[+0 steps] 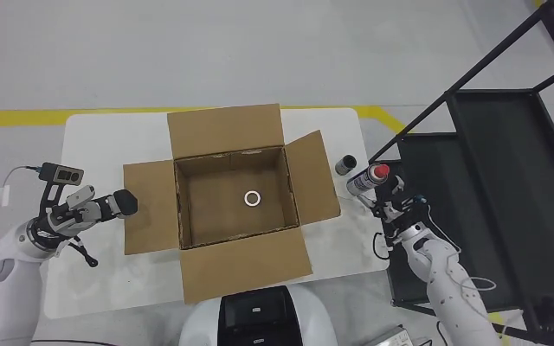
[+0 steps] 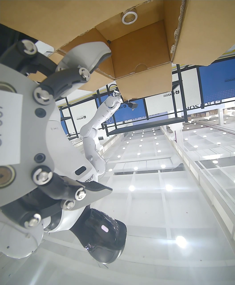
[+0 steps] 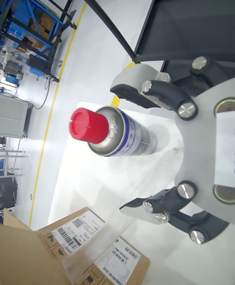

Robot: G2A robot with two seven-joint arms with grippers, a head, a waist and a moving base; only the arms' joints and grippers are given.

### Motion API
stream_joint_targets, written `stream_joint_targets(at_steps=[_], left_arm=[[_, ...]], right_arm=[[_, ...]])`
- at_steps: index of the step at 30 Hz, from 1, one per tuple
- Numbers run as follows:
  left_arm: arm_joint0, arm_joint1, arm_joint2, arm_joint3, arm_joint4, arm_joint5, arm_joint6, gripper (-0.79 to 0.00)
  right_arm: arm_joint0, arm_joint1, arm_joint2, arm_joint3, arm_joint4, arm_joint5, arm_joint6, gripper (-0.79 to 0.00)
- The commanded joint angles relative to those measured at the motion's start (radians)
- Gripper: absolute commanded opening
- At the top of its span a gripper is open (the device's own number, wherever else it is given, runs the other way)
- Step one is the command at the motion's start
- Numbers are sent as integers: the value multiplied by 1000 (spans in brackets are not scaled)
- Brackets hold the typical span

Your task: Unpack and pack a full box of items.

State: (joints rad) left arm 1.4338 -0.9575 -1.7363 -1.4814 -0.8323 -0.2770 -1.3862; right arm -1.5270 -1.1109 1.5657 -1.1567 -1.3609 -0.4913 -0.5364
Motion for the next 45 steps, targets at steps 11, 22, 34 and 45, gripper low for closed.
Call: stream_joint_targets(at_steps=[11,22,34,45], left_arm=[[0,0,0,0,0,0,0,0],[0,0,0,0,0,0,0,0],[0,0,0,0,0,0,0,0],[0,0,0,0,0,0,0,0]], right_arm=[[190,-23,-89,243,21,12,-51,0],[280,-38,-131,379,55,-24,-102,-785],[192,-2,-35,240,12,-25,-315,-785],[-156,48,200,-567,-45,-44,-2,-785]])
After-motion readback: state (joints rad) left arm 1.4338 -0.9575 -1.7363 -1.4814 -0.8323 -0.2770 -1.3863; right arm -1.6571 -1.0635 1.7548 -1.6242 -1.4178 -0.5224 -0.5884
